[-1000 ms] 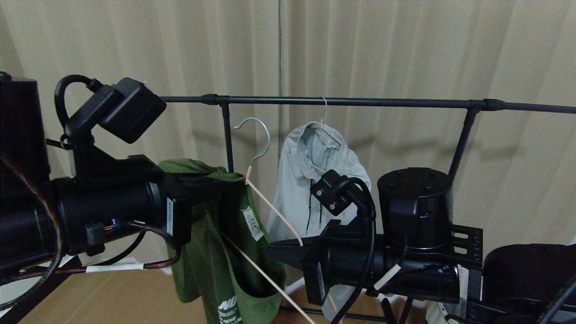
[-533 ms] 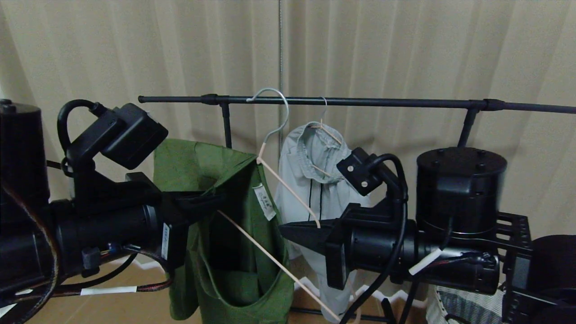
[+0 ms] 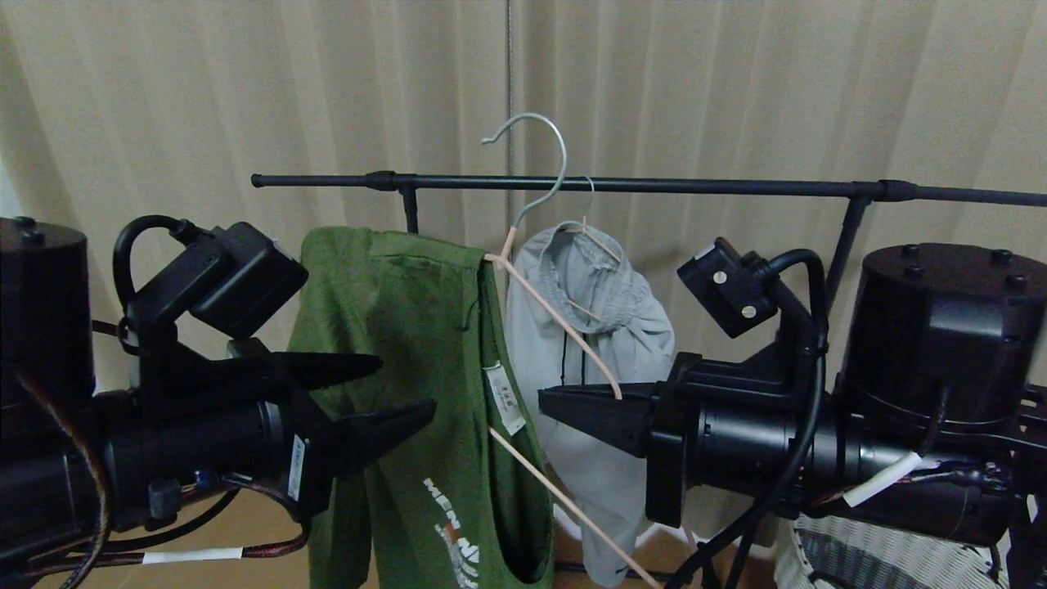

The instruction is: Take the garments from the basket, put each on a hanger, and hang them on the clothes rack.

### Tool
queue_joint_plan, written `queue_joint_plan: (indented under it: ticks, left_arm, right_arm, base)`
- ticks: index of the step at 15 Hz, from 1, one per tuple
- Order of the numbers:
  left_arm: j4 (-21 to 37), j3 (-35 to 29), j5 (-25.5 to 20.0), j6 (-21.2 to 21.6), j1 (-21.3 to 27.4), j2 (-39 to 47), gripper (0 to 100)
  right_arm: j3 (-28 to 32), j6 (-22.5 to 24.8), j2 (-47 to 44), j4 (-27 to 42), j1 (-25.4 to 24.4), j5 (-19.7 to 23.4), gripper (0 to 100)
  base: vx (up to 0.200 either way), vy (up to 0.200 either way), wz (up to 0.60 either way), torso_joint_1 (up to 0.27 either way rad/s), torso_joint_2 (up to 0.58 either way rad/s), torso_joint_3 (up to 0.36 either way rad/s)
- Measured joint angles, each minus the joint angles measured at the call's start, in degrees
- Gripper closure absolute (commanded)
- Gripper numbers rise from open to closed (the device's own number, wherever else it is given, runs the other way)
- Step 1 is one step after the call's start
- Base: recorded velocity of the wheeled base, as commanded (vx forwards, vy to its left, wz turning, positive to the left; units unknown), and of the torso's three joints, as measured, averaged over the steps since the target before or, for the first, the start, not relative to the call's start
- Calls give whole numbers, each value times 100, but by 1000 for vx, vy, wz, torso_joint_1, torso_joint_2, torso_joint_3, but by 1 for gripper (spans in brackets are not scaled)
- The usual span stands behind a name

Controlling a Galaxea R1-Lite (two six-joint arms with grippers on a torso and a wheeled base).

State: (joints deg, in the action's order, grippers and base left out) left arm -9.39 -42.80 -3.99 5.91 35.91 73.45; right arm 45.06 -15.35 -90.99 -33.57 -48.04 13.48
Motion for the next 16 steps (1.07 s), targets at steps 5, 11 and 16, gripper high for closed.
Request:
queue_joint_plan:
  ticks: [5,11,16]
  left_arm:
    - [-27,428,2,374,-26,-256,0]
    - [-315,640,-30,497,-332,-755,0]
    - [-613,347,-41,508,-513,-779,0]
  right_arm:
    - [74,208,276,700,243,-2,100]
    - [-289,260,992,1515,496,-2,100]
    - [-623,479,1246,1625,505,15,100]
  base:
    - [0,0,0,0,0,0]
    - [0,0,0,0,0,0]
    - [0,0,0,0,0,0]
